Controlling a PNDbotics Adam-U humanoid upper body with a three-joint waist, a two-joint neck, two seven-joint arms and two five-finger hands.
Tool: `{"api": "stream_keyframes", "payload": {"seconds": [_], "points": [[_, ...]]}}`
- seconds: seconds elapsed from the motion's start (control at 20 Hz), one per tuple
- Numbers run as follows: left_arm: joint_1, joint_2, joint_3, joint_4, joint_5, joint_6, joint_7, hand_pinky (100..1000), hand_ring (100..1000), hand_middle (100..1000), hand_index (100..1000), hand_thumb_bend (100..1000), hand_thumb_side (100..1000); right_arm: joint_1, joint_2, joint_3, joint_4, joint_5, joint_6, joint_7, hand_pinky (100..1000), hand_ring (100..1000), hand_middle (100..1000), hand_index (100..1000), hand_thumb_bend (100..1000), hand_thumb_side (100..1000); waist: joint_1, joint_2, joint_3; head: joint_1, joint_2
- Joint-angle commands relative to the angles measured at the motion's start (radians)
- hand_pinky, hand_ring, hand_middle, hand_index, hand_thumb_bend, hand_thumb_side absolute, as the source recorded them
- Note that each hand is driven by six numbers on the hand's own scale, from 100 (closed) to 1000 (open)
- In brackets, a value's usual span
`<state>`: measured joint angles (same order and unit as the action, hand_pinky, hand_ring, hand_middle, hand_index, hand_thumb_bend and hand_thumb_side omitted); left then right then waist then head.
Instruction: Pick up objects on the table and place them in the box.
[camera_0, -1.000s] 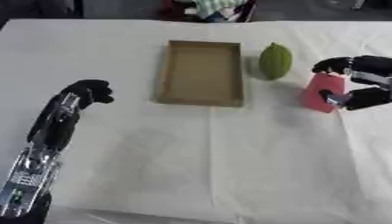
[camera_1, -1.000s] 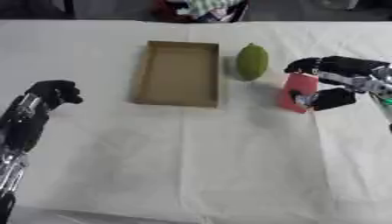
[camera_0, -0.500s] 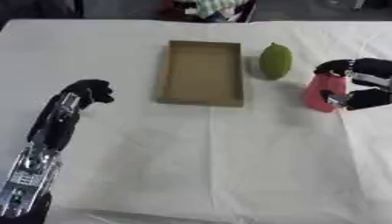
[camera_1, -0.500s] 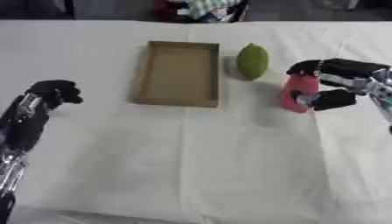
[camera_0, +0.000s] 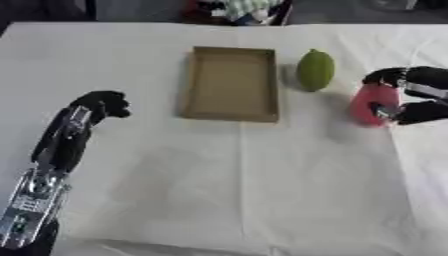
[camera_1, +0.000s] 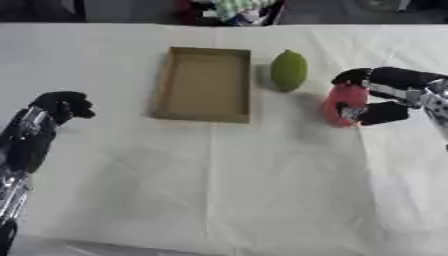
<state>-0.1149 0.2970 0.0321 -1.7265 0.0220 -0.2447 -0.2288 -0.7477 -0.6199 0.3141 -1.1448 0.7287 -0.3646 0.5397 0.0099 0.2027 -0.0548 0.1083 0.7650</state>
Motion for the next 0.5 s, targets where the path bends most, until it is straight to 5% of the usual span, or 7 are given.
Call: {"api": "stream_keyframes", "payload": {"seconds": [0.05, 0.3, 0.45, 0.5], "points": [[-0.01, 0.022, 0.0, -0.011, 0.0, 0.0, -0.003, 709, 622, 611, 754, 100, 1000, -0.005, -0.017, -0.004, 0.016, 0.011, 0.002, 0.001, 836, 906, 967, 1000, 100, 924, 0.001, -0.014, -0.001, 0.0, 0.005], [-0.01, 0.021, -0.001, -0.011, 0.0, 0.0, -0.003, 710, 622, 611, 754, 100, 1000, -0.004, -0.013, -0.005, 0.03, 0.018, -0.005, 0.007, 837, 904, 947, 1000, 100, 887, 0.001, -0.013, 0.0, 0.0, 0.005], [-0.009, 0.021, 0.0, -0.011, 0.0, 0.0, -0.003, 710, 622, 611, 754, 100, 1000, -0.005, -0.01, -0.007, 0.035, 0.023, -0.007, 0.007, 827, 878, 910, 1000, 100, 793, 0.001, -0.012, 0.0, 0.0, 0.005], [-0.009, 0.021, 0.0, -0.011, 0.0, 0.0, -0.003, 710, 622, 611, 754, 100, 1000, -0.005, -0.009, -0.008, 0.035, 0.024, -0.008, 0.006, 821, 855, 883, 1000, 100, 694, 0.001, -0.012, 0.0, 0.0, 0.005]]}}
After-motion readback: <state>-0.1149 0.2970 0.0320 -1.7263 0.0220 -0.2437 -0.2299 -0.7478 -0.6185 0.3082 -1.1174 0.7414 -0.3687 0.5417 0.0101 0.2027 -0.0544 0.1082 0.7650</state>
